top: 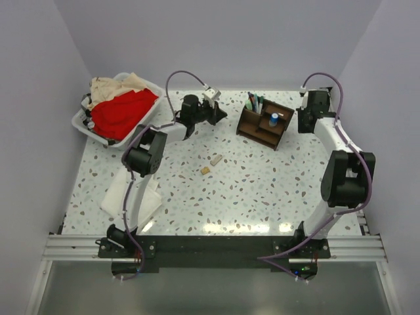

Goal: Sort the stationery into containers
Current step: Move the storage box to the center of the board.

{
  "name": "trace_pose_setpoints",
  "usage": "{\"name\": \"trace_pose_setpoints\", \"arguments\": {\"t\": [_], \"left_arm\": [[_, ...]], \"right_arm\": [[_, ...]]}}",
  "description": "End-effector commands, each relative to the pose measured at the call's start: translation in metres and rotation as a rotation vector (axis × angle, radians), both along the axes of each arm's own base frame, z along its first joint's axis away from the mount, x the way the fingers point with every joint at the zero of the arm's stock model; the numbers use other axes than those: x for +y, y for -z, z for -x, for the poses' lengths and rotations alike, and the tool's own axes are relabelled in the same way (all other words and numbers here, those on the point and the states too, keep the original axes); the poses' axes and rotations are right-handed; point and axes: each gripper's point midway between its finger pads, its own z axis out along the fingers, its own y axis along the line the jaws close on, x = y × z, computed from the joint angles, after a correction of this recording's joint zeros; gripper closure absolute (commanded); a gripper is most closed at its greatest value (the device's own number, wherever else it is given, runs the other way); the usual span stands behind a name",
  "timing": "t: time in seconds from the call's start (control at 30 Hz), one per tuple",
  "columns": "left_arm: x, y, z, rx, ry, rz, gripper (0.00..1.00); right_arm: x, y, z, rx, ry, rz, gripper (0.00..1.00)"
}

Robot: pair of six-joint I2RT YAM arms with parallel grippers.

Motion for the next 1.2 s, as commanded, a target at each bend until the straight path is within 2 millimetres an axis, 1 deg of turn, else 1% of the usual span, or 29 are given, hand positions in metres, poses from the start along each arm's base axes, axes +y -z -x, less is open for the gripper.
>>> {"name": "trace_pose_setpoints", "arguments": {"t": [0.0, 0.07, 0.1, 0.2, 0.27, 0.3, 0.37, 0.4, 0.43, 0.47, 0.5, 0.53, 0.57, 0.6, 0.63, 0.67, 0.7, 0.83, 1.03, 1.13, 1.17], "left_arm": [[-0.037, -0.061, -0.018, -0.201, -0.004, 0.118, 1.00], [-0.042, -0.057, -0.022, -0.223, -0.017, 0.121, 1.00], [-0.045, -0.058, -0.024, -0.233, -0.040, 0.125, 1.00], [-0.051, -0.056, -0.029, -0.244, -0.081, 0.126, 1.00], [-0.054, -0.055, -0.028, -0.245, -0.087, 0.125, 1.00], [-0.058, -0.054, -0.024, -0.242, -0.081, 0.126, 1.00], [-0.061, -0.050, -0.019, -0.230, -0.068, 0.127, 1.00], [-0.066, -0.051, -0.014, -0.228, -0.054, 0.129, 1.00], [-0.067, -0.057, -0.011, -0.229, -0.047, 0.135, 1.00], [-0.067, -0.050, -0.004, -0.207, -0.028, 0.132, 1.00], [-0.070, -0.050, 0.002, -0.198, -0.013, 0.133, 1.00], [-0.070, -0.058, 0.007, -0.200, -0.001, 0.142, 1.00], [-0.069, -0.052, 0.014, -0.172, 0.015, 0.141, 1.00], [-0.070, -0.053, 0.019, -0.163, 0.025, 0.145, 1.00], [-0.069, -0.059, 0.022, -0.162, 0.032, 0.154, 1.00], [-0.068, -0.054, 0.026, -0.146, 0.038, 0.149, 1.00], [-0.067, -0.054, 0.027, -0.142, 0.036, 0.148, 1.00], [-0.065, -0.054, 0.028, -0.148, 0.033, 0.126, 1.00], [-0.064, -0.051, 0.033, -0.134, 0.042, 0.118, 1.00], [-0.063, -0.049, 0.035, -0.126, 0.042, 0.113, 1.00], [-0.064, -0.049, 0.037, -0.124, 0.048, 0.113, 1.00]], "right_arm": [[0.012, 0.000, -0.023, -0.048, -0.004, -0.061, 1.00], [0.016, 0.004, -0.028, -0.042, -0.013, -0.082, 1.00], [0.016, 0.009, -0.032, -0.035, -0.009, -0.086, 1.00], [0.015, 0.013, -0.043, -0.046, 0.008, -0.097, 1.00], [0.018, 0.016, -0.049, -0.050, 0.005, -0.112, 1.00], [0.018, 0.019, -0.055, -0.049, 0.007, -0.117, 1.00], [0.019, 0.024, -0.061, -0.050, 0.008, -0.121, 1.00], [0.019, 0.023, -0.066, -0.060, 0.001, -0.128, 1.00], [0.022, 0.032, -0.069, -0.048, -0.007, -0.135, 1.00], [0.023, 0.032, -0.072, -0.051, -0.016, -0.142, 1.00], [0.028, 0.032, -0.078, -0.058, -0.037, -0.160, 1.00], [0.031, 0.038, -0.080, -0.048, -0.044, -0.158, 1.00], [0.035, 0.039, -0.083, -0.048, -0.062, -0.172, 1.00], [0.043, 0.037, -0.088, -0.057, -0.087, -0.185, 1.00], [0.047, 0.041, -0.091, -0.054, -0.097, -0.190, 1.00], [0.050, 0.041, -0.094, -0.056, -0.104, -0.192, 1.00], [0.055, 0.038, -0.099, -0.065, -0.114, -0.195, 1.00], [0.065, 0.040, -0.107, -0.068, -0.133, -0.205, 1.00], [0.062, 0.044, -0.119, -0.079, -0.126, -0.185, 1.00], [0.062, 0.044, -0.127, -0.093, -0.121, -0.188, 1.00], [0.062, 0.039, -0.131, -0.107, -0.122, -0.192, 1.00]]}}
